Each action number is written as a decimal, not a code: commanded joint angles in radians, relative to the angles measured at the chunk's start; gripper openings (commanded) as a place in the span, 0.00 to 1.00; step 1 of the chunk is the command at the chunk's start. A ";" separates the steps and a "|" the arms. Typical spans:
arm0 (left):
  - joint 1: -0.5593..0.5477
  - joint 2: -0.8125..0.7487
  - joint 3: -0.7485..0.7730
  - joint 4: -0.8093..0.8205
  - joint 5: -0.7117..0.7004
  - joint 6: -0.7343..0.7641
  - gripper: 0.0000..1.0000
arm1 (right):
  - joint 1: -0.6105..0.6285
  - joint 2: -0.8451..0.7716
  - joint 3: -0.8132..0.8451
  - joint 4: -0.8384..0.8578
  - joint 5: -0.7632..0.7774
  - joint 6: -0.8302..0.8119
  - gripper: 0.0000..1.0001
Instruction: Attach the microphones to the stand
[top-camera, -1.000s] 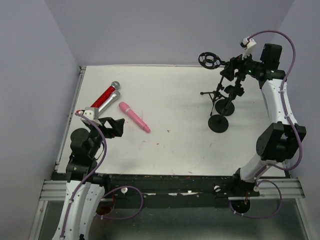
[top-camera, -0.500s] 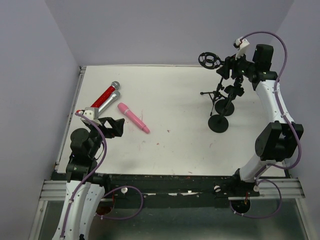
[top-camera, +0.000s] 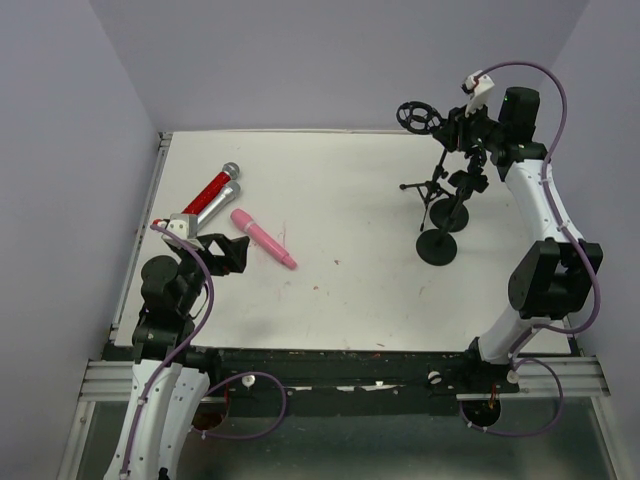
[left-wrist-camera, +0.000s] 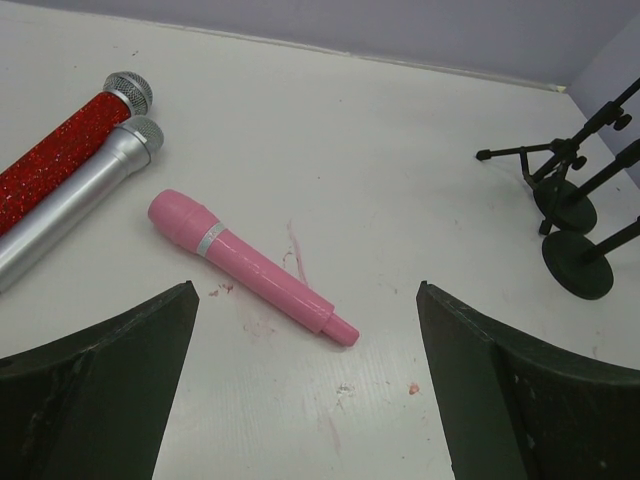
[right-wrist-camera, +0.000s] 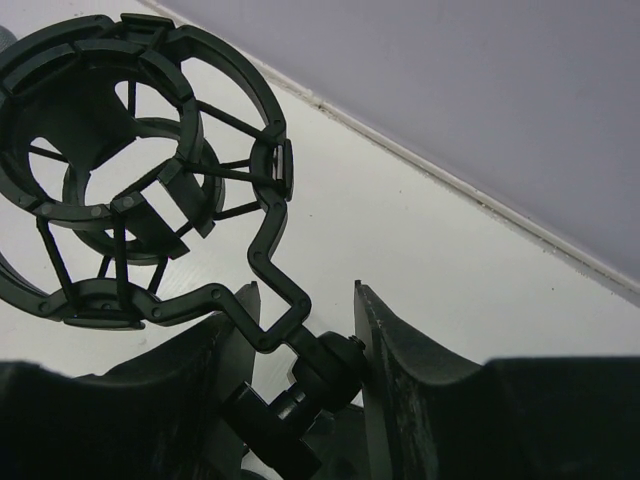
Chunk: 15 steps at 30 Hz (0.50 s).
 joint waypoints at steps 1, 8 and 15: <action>-0.002 0.005 0.001 0.020 0.025 0.007 0.99 | 0.013 0.029 0.034 0.036 -0.018 0.034 0.26; -0.002 0.016 0.002 0.023 0.030 0.007 0.99 | 0.097 0.047 0.127 -0.001 -0.062 0.028 0.19; -0.002 0.025 0.004 0.024 0.030 0.012 0.99 | 0.261 0.086 0.230 -0.075 -0.056 0.000 0.19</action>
